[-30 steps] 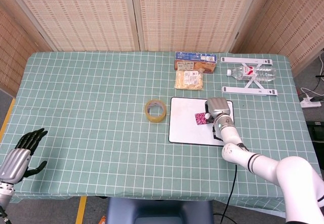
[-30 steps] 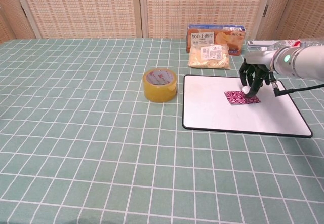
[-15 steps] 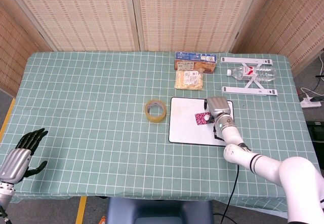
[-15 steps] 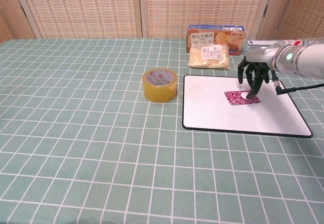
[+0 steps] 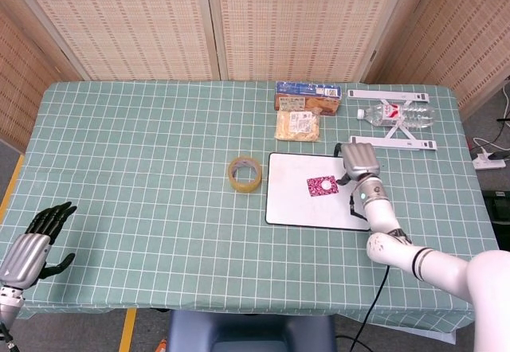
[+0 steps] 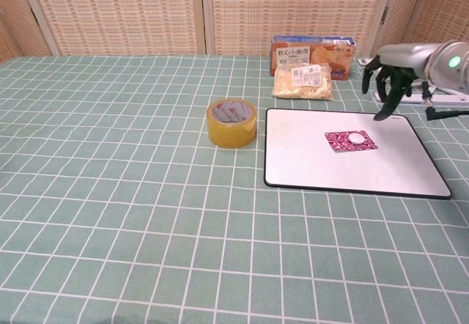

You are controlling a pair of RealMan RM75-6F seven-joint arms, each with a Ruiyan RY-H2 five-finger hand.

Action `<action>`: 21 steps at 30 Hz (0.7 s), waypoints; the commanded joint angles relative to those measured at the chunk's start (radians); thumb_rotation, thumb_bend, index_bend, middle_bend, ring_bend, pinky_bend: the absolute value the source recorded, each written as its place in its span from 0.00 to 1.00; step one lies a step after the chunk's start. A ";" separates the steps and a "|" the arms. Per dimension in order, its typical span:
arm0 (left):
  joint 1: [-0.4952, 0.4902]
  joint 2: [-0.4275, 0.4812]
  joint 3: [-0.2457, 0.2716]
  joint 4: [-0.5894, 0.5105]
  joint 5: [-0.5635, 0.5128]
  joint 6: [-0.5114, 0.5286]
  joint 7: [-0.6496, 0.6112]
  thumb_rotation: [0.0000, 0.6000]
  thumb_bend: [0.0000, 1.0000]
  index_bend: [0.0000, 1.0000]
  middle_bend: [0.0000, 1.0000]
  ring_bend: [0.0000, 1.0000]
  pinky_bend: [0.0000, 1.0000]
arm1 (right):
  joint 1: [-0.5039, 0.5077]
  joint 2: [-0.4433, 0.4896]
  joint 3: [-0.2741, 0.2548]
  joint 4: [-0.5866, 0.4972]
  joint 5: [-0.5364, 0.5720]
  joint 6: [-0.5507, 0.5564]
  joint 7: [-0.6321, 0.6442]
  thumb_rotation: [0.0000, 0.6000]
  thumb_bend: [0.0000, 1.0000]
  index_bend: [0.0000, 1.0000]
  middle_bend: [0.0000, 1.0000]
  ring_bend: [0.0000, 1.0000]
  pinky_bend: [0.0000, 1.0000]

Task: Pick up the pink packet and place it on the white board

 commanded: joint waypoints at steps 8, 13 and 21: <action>-0.012 -0.014 -0.005 -0.015 -0.010 -0.023 0.056 1.00 0.27 0.00 0.00 0.00 0.00 | -0.468 0.103 -0.124 0.052 -0.457 0.539 0.511 1.00 0.00 0.17 0.18 0.04 0.38; -0.019 -0.023 -0.013 -0.022 -0.034 -0.046 0.092 1.00 0.27 0.00 0.00 0.00 0.00 | -0.588 -0.011 -0.116 0.307 -0.493 0.546 0.720 1.00 0.00 0.12 0.08 0.00 0.22; -0.022 -0.027 -0.019 -0.018 -0.047 -0.054 0.102 1.00 0.27 0.00 0.00 0.00 0.00 | -0.658 -0.139 -0.087 0.597 -0.555 0.474 0.911 1.00 0.00 0.11 0.06 0.00 0.18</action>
